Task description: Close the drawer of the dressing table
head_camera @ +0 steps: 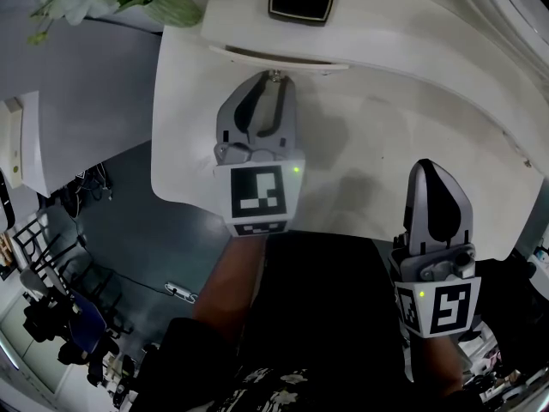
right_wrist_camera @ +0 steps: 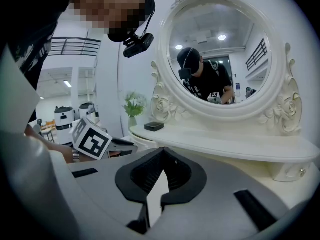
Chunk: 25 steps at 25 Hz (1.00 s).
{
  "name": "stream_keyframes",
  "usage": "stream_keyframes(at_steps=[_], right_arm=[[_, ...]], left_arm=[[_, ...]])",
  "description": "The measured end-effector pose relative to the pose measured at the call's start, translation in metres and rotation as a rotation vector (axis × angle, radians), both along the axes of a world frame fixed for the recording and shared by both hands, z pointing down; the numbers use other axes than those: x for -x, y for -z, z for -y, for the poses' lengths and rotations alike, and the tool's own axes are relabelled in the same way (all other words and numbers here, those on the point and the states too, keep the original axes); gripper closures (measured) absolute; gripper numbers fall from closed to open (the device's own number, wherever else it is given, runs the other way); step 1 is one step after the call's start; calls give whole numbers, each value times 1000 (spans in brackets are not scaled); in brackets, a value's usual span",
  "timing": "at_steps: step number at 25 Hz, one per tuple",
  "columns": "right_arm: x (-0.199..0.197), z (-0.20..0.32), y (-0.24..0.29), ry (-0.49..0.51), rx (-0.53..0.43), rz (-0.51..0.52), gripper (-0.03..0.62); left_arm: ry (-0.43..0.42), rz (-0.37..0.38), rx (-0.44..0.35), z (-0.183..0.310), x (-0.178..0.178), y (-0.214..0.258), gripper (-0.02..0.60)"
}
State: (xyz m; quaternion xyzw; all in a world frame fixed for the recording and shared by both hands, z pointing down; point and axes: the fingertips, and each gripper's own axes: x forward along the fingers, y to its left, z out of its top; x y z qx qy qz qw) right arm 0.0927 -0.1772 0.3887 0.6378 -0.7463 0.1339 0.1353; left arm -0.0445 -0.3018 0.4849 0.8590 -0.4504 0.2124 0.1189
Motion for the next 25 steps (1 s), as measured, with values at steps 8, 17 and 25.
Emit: stream_keyframes(at_steps=[8, 17, 25], right_arm=[[-1, 2, 0, -17, -2, -1, 596], [-7, -2, 0, -32, 0, 4, 597], [-7, -8, -6, -30, 19, 8, 597]], left_arm=[[-10, 1, -4, 9, -3, -1, 489], [-20, 5, -15, 14, -9, 1, 489], [-16, 6, -28, 20, -12, 1, 489]])
